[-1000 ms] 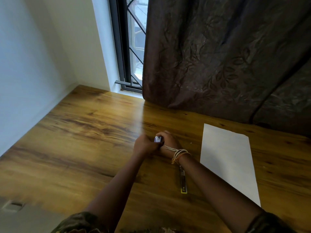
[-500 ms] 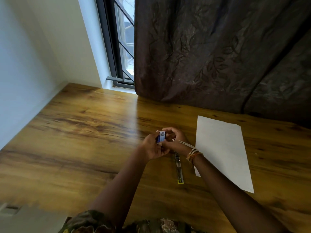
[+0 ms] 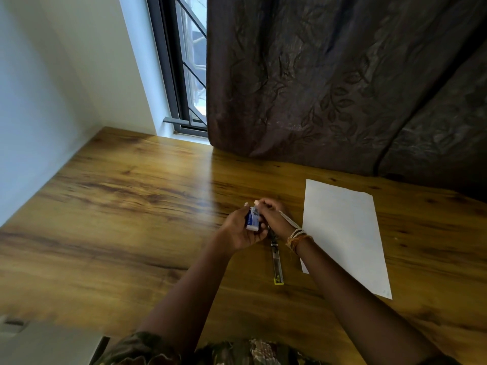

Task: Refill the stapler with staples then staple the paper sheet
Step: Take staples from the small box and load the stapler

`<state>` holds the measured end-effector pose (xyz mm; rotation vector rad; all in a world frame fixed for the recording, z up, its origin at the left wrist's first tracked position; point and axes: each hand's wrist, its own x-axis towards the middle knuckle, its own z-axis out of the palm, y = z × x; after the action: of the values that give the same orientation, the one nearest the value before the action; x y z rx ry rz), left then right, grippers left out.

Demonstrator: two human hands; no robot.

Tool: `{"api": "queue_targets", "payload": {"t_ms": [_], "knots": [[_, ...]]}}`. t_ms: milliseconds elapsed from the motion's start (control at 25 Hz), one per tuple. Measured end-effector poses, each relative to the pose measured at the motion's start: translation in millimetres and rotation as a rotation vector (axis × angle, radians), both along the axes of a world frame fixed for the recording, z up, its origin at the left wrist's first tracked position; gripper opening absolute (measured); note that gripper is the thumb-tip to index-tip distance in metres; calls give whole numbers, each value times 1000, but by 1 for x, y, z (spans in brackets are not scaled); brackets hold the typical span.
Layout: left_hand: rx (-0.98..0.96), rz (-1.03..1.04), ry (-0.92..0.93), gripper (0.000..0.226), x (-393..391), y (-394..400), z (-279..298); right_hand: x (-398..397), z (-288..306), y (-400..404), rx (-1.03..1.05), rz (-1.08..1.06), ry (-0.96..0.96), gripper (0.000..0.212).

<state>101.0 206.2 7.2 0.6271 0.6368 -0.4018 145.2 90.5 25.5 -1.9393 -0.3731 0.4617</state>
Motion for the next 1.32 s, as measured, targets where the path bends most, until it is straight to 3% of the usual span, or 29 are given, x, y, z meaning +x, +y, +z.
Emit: {"api": "queue_targets", "payload": {"t_ms": [160, 280, 440, 560, 720, 1000, 1320], "knots": [[-50, 14, -7, 48, -2, 0, -1, 0, 9, 1, -85, 13, 103, 32], [-61, 7, -17, 48, -4, 0, -3, -1, 8, 3, -130, 16, 67, 32], [-88, 137, -40, 51, 4, 6, -5, -11, -9, 7, -64, -121, -212, 11], [-182, 279, -46, 53, 3, 13, -9, -18, -18, -2, -166, 56, -514, 21], [-234, 301, -22, 55, -1, 17, -13, -27, -21, -8, -237, 230, -662, 27], [-271, 304, -39, 58, -1, 20, -18, -36, -18, -9, -209, 235, -646, 12], [-263, 310, -87, 62, -3, 17, -22, -38, -15, -2, -241, 167, -479, 16]]}}
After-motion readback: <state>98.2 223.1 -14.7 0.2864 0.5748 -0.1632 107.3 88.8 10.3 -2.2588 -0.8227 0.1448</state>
